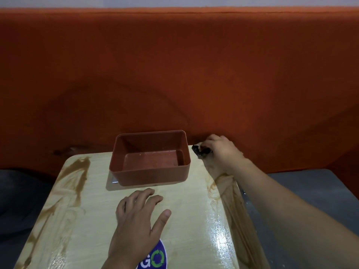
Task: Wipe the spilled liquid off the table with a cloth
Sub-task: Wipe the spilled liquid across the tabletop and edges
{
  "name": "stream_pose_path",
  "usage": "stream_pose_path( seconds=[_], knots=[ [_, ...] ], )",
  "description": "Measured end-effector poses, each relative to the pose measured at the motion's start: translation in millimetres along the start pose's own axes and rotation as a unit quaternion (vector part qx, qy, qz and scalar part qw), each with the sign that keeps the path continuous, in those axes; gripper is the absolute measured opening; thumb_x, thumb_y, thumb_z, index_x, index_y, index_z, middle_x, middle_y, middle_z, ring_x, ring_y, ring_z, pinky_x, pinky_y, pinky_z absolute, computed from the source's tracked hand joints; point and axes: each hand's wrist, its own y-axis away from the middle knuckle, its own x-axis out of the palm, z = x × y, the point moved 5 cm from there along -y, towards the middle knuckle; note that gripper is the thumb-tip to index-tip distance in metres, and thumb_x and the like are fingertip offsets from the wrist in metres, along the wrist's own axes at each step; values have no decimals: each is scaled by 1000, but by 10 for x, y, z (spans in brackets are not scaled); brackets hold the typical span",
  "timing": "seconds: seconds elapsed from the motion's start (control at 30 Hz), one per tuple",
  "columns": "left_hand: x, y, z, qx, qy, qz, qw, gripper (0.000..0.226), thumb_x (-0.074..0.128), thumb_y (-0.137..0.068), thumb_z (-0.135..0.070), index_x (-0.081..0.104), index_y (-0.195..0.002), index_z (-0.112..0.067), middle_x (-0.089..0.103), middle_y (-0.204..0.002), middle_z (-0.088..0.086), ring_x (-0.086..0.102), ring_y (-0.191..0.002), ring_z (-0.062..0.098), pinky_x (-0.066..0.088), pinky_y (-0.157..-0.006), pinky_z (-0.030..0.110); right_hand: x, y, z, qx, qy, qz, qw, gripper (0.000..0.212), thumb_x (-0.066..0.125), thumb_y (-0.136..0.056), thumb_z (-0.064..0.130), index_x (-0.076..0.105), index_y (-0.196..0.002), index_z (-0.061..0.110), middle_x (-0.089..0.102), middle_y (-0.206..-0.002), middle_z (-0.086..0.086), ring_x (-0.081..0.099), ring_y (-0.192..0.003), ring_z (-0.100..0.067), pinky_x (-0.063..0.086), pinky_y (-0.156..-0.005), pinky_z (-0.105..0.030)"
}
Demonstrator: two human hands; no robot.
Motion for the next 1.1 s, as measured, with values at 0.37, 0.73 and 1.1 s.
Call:
stream_pose_path(
  seconds=[0.37, 0.73, 1.1],
  knots=[
    [-56, 20, -49, 11, 7, -8, 1000, 87, -1, -88, -87, 60, -135, -46, 44, -153, -21, 32, -146, 10, 18, -123, 44, -234, 291, -443, -19, -113, 29, 993, 52, 60, -85, -12, 76, -119, 23, 66, -121, 6, 62, -118, -21, 52, -105, -38],
    [-42, 33, -38, 11, 7, -8, 1000, 77, 10, -93, -84, 62, -133, -44, 48, -152, -18, 35, -144, 11, 21, -122, 46, 20, 752, -383, -79, -63, 96, 990, 52, 69, -79, -6, 76, -124, 18, 61, -137, 3, 51, -124, -22, 44, -108, -34],
    [-28, 28, -22, 4, 8, -15, 1000, 71, 17, -93, -84, 60, -134, -45, 47, -153, -19, 33, -145, 9, 22, -123, 46, 111, 274, -210, -28, -5, -24, 999, 48, 75, -94, 30, 65, -140, 19, 56, -139, -3, 48, -122, -31, 43, -104, -36]
  ],
)
